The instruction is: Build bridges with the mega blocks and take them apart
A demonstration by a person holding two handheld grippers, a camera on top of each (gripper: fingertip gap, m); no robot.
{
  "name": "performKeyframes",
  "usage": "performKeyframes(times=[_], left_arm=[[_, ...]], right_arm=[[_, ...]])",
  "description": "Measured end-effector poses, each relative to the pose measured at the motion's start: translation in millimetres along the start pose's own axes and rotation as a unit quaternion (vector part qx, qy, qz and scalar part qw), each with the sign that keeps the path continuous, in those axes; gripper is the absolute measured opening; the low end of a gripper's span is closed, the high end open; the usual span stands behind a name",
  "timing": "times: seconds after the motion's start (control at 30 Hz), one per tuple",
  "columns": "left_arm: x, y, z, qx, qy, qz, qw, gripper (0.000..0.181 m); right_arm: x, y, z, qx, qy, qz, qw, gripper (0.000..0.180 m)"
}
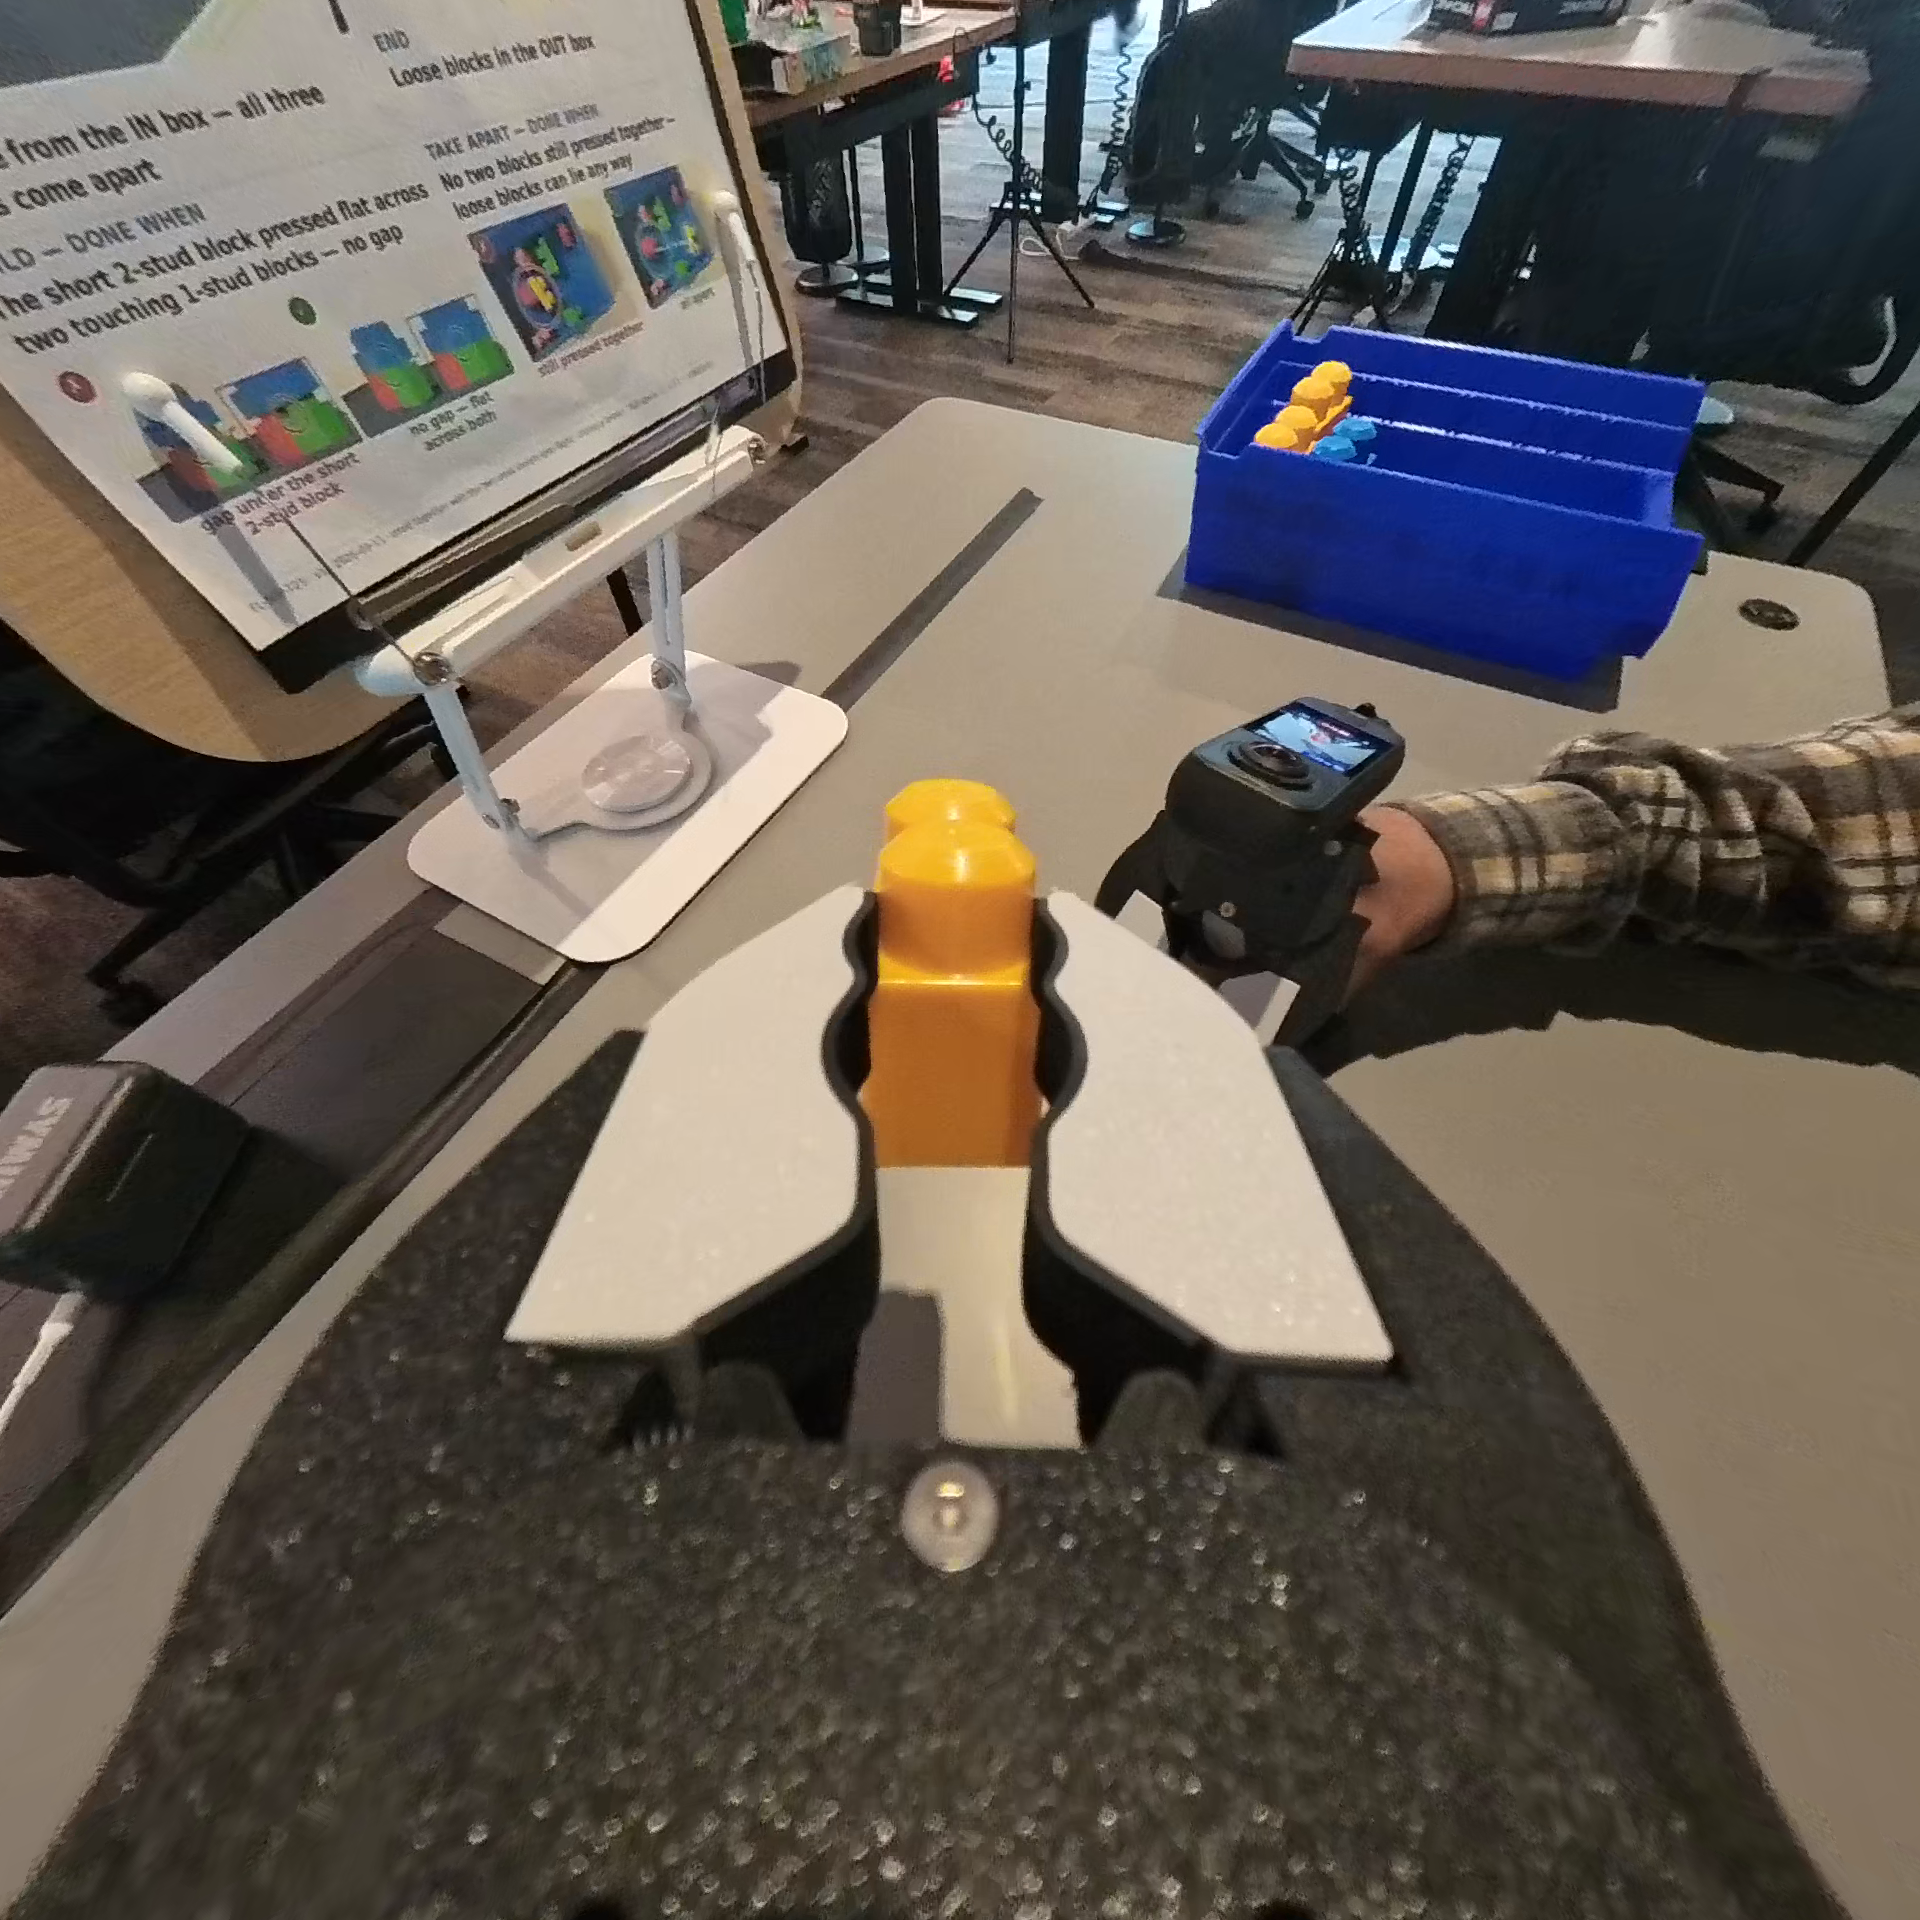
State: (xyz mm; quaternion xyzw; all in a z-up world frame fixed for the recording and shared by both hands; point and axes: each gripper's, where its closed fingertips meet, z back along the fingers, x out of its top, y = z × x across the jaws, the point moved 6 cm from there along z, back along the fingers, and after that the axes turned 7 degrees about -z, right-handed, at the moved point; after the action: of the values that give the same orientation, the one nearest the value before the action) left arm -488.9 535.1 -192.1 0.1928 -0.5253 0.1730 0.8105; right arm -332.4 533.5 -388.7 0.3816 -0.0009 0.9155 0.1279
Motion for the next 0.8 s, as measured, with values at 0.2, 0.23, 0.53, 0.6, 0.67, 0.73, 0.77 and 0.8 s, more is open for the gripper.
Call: performKeyframes(times=[0.2,0.23,0.53,0.6,0.67,0.73,0.77,0.8], left_arm=[[0.8,-1.8,-1.0,-0.01,-0.006,0.004,1.0,0.028],[0.4,-1.8,-1.8,-0.011,-0.005,0.005,1.0,0.028],[1.6,-2.2,-3.0,-0.021,-0.021,0.011,1.0,0.027],[2.0,-2.4,-3.0,-0.02,-0.021,0.01,1.0,0.027],[1.9,-2.4,-3.5,-0.019,-0.02,0.008,1.0,0.028],[1.8,-2.9,-4.2,-0.02,-0.019,0.007,1.0,0.028],[1.8,-3.2,-4.6,-0.021,-0.018,0.007,1.0,0.028],[1.8,-3.5,-4.8,-0.021,-0.018,0.006,1.0,0.028]], right_arm=[[0.8,0.0,-0.5,0.005,0.0,-0.001,1.0,0.043],[0.9,0.2,-0.5,0.007,0.0,0.001,1.0,0.043],[0.7,5.0,0.9,0.01,-0.003,0.029,1.0,0.042],[0.3,4.7,2.2,0.009,-0.005,0.031,0.999,0.042],[-0.5,4.4,2.7,0.011,-0.004,0.03,0.999,0.042],[-0.3,3.6,3.0,0.011,-0.005,0.027,1.0,0.042],[-0.3,3.4,2.9,0.012,-0.005,0.028,1.0,0.042],[-0.3,3.1,2.8,0.011,-0.004,0.029,1.0,0.042]])
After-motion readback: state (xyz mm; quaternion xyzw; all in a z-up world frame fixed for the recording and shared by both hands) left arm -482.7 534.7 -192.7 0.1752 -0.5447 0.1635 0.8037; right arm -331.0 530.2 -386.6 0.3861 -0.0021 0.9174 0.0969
